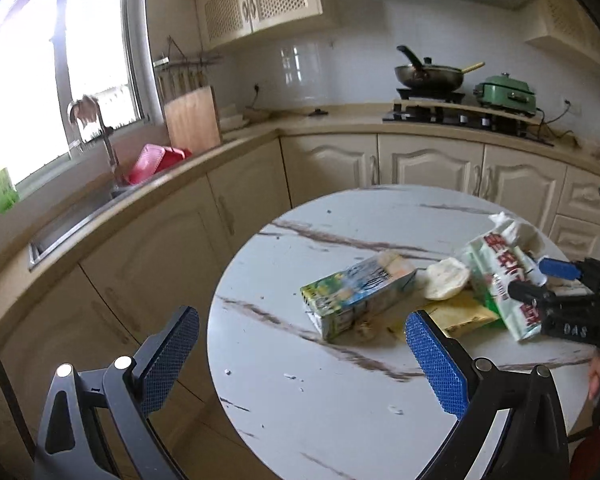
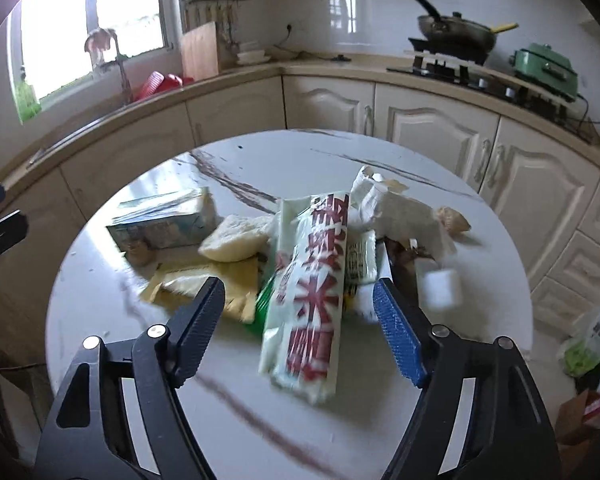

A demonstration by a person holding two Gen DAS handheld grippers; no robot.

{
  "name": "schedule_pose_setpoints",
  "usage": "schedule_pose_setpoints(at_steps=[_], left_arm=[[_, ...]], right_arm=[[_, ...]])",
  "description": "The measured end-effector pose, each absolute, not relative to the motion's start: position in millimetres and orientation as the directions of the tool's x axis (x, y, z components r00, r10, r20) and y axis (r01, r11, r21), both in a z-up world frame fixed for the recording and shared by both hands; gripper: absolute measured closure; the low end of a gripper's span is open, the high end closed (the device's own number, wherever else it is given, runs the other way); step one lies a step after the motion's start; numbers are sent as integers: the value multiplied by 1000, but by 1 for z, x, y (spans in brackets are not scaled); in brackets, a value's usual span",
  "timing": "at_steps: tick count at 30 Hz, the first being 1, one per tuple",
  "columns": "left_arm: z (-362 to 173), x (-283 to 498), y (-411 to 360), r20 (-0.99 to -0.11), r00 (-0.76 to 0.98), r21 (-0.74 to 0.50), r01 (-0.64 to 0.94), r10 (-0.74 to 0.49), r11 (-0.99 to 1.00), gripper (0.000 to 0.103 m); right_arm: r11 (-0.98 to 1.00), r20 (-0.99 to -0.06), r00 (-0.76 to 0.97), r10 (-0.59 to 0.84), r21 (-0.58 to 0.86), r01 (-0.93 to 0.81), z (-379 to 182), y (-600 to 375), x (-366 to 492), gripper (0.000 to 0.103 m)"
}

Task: Collect trash
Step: 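Return to the table and grasp the milk carton with the left tool, then lift the milk carton with the left tool while the right tool grasps the white-red snack bag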

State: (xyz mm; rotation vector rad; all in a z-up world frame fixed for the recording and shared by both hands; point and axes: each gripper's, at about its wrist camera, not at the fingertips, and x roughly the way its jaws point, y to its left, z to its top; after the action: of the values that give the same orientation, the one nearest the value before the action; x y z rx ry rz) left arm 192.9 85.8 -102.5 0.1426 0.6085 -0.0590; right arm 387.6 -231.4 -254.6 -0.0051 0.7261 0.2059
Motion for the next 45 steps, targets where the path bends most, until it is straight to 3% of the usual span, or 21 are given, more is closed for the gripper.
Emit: schedule_pose_setpoints(at_steps=[9,15,17,22,24,25,27,28,33,45], left_arm=[[-142,259,95,-650,754,72,189,-98,979,1],[-162,327,90,-694,705,80,276,-145,958,1],[-164,356,85,-709,694,125,294,-122,948,1],[-181,396,67,-733,671,186,352,-108,918,3],[-186,402,63,-742,660,170,354,-118,920,27],[-187,399,62,-740,664,167,343,-112,925,31],[-183,400,65,-736,665,143,331,-123,933,49],[-180,398,68,-735,665,124,324,-132,938,50],[-166,373,80,-726,670,81,307,-155,948,54],[-136,286,111,-672,703,-108,219,-233,970,55]], right_arm=[[983,-691,709,139,8,-185,-266,-227,398,31],[981,-695,700,163,40,-189,-273,-230,393,38],[981,-690,703,169,49,-187,-272,-232,393,43],[978,-688,700,193,79,-193,-271,-238,395,44],[979,-688,700,191,76,-192,-271,-239,396,46],[978,-687,701,192,77,-192,-271,-239,397,46],[980,-685,704,185,78,-182,-270,-241,396,52],[981,-682,708,182,77,-178,-270,-242,395,60],[978,-684,701,201,95,-187,-269,-244,393,69],[968,-682,686,252,169,-188,-272,-246,381,67]])
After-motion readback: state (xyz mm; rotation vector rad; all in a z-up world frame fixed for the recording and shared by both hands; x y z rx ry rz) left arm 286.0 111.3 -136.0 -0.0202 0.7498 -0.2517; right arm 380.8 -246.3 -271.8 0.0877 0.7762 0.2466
